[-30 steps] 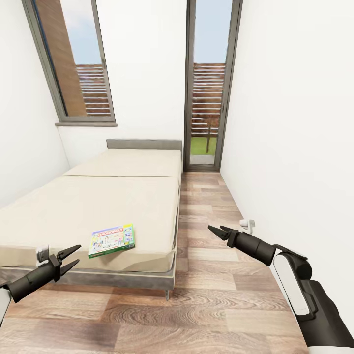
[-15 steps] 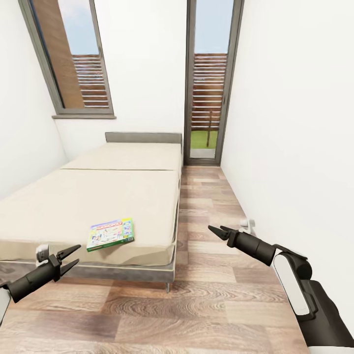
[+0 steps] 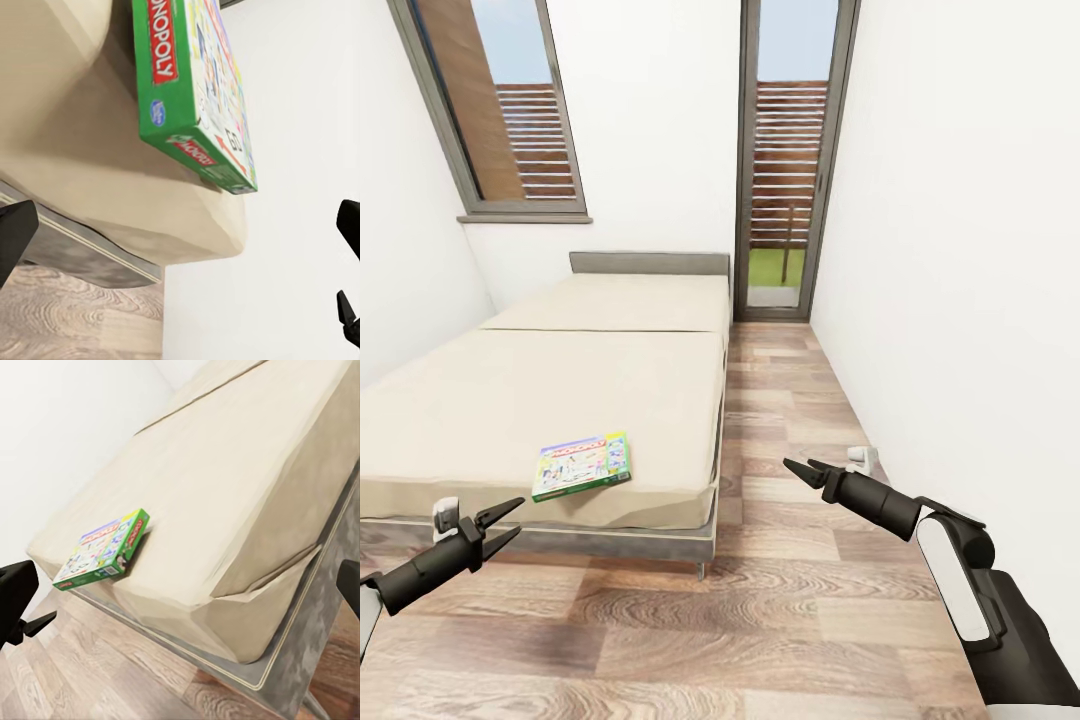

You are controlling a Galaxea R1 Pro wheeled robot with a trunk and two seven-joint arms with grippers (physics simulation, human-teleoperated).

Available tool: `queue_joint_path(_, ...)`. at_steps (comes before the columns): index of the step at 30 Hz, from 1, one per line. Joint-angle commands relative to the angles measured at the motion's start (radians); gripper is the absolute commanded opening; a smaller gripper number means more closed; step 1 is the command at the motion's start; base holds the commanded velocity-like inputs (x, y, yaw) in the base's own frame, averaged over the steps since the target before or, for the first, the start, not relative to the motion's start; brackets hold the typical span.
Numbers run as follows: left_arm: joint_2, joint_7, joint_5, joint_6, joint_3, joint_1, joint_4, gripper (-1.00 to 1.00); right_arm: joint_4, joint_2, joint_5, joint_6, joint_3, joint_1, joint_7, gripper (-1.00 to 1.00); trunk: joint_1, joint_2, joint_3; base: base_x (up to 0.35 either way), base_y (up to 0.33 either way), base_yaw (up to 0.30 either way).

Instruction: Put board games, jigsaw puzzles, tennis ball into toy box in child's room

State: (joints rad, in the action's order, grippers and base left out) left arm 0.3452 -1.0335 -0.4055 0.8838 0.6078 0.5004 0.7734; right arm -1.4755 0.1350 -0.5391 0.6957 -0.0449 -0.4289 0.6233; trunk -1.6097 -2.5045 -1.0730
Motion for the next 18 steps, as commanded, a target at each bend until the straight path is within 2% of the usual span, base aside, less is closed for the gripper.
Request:
queue_joint_path(1, 0.0, -0.002, -0.001, 0.005, 0.001, 0.0, 0.0, 1.0, 0.0, 0.0, -0.004, 0.007, -0.001, -0.001, 0.001, 1.0, 0.0, 0.0, -0.001, 0.0, 0.0, 0.0)
queue_joint_path(10, -0.002, -0.001, 0.001, 0.002, 0.001, 0.0, 0.0, 1.0, -0.001, 0.0, -0.005, 0.006, -0.001, -0.001, 0.002, 1.0, 0.0, 0.0, -0.001, 0.0, -0.003, 0.0)
queue_joint_path(18, -0.003, 0.0, 0.001, 0.001, 0.001, 0.0, 0.0, 1.0, -0.002, 0.0, -0.004, 0.006, -0.001, -0.001, 0.003, 1.0, 0.0, 0.0, -0.001, 0.0, -0.132, 0.0)
